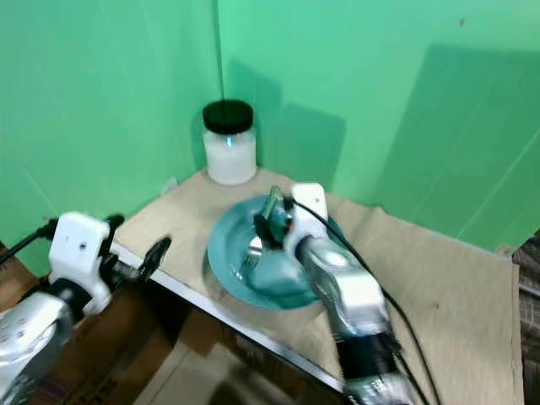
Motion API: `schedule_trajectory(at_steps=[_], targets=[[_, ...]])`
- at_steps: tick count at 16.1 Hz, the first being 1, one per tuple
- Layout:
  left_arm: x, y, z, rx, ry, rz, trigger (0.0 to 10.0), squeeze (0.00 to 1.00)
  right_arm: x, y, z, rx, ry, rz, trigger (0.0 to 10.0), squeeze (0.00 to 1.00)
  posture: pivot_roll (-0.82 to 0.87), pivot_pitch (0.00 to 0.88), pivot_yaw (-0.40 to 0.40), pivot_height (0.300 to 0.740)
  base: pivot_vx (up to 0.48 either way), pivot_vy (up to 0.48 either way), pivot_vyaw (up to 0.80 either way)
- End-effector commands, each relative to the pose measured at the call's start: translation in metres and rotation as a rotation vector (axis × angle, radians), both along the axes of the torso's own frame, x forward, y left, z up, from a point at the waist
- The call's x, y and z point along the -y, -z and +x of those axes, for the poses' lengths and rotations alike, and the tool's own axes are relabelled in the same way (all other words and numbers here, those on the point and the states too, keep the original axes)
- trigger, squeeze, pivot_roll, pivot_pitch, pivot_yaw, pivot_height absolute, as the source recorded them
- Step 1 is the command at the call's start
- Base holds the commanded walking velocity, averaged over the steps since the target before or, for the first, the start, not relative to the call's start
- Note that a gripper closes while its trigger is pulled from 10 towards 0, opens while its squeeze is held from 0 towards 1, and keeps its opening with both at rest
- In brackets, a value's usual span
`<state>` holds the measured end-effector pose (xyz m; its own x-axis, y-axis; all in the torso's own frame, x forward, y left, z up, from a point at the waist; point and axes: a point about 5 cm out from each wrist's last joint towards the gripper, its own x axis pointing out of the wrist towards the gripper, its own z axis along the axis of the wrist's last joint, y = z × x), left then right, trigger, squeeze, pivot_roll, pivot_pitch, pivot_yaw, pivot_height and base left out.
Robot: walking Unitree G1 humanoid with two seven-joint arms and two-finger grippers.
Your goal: Setting the table
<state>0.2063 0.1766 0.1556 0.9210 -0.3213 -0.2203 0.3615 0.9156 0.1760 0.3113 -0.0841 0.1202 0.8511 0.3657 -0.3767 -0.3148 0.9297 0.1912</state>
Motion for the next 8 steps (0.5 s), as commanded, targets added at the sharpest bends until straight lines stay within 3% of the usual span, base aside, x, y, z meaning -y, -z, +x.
schedule_trajectory(at_steps=[1, 4, 5, 6, 8], targets=[[0.001, -0.002, -0.006, -0.002, 0.082, 0.017, 10.0, 0.00, -0.006, -0.003, 0.004, -0.009, 0.001, -0.005, 10.0, 1.00, 0.03, 0.000, 0.001, 0.740, 0.000, 0.000, 0.00], [-0.006, -0.001, -0.012, -0.051, 0.148, 0.021, 10.0, 0.00, -0.016, -0.005, 0.016, -0.010, 0.010, -0.042, 10.0, 1.00, 0.03, 0.000, -0.003, 0.740, 0.000, 0.000, 0.00], [-0.006, -0.001, -0.013, -0.058, 0.163, 0.024, 10.0, 0.00, -0.017, -0.005, 0.019, -0.012, 0.015, -0.045, 10.0, 0.62, 0.04, 0.000, -0.006, 0.740, 0.000, 0.000, 0.00], [-0.007, -0.001, -0.015, -0.069, 0.189, 0.031, 10.0, 0.00, -0.018, -0.005, 0.025, -0.025, 0.039, -0.069, 10.0, 0.00, 0.04, 0.000, -0.010, 0.740, 0.000, 0.000, 0.00], [-0.008, -0.003, -0.017, -0.073, 0.210, 0.035, 10.0, 0.00, -0.021, -0.003, 0.031, -0.046, 0.051, -0.115, 10.0, 0.00, 0.05, 0.000, -0.016, 0.740, 0.000, 0.000, 0.00]])
